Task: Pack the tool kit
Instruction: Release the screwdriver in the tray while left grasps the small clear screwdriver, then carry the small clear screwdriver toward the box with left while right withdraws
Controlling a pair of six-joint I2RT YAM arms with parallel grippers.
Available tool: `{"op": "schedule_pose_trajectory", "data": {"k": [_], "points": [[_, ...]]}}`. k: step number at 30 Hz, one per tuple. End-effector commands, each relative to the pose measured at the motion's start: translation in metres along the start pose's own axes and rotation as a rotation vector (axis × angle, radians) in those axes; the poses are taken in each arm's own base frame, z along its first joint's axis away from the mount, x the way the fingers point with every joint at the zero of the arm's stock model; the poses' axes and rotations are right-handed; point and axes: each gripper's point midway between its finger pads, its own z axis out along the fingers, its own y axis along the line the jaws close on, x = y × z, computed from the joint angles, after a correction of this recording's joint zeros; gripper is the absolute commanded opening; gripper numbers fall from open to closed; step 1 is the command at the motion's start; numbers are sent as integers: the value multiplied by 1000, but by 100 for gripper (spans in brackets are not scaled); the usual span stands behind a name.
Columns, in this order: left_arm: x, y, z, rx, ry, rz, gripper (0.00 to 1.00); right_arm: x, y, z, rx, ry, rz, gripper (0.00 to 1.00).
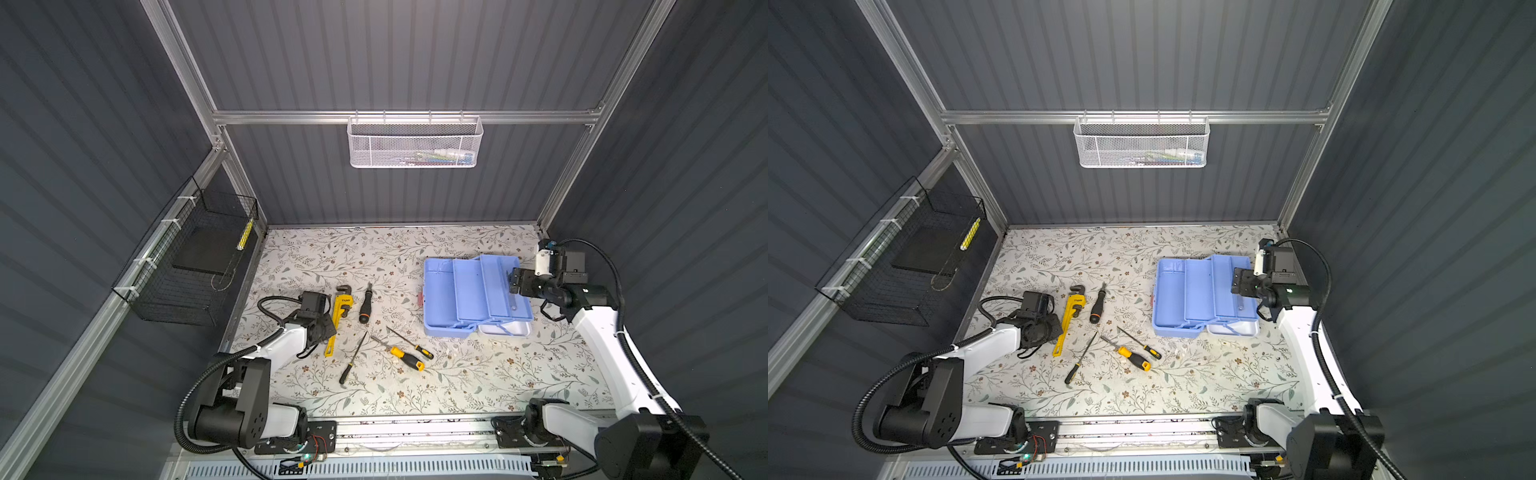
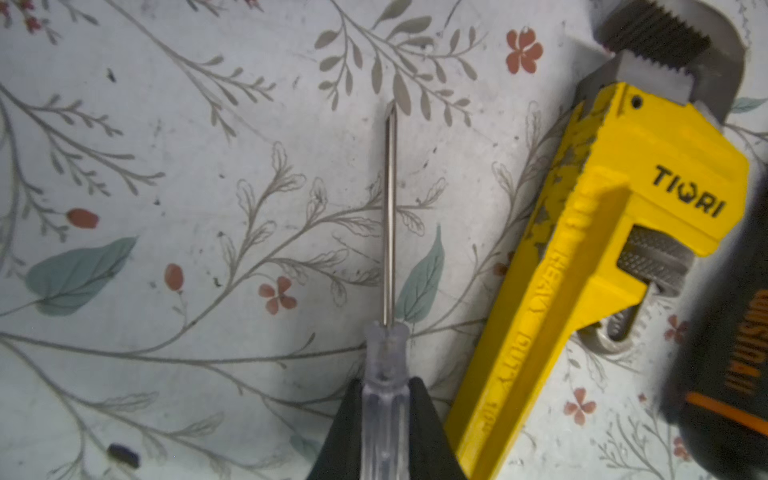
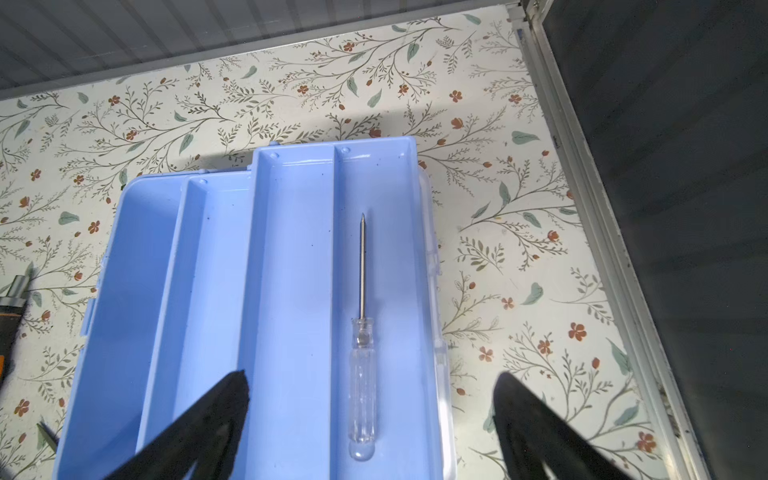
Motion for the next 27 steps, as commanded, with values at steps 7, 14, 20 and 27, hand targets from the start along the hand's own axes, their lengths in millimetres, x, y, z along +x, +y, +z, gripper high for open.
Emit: {"op": "schedule_pose_trajectory", "data": {"k": [7,14,20,27], "points": [[-13,-10,-24,55,-37,29,4,-3,28,-5,-118,-18,64,86],[-47,-39,-70,196,-159,19,2,-4,76,-4,-255,-24,59,83],[-57,-89,-93,369,-198,83,0,-1,127,-3,-398,-23,61,82],[-32,-195,-113,616,-206,240,0,8,189,-2,-542,6,75,80]]}}
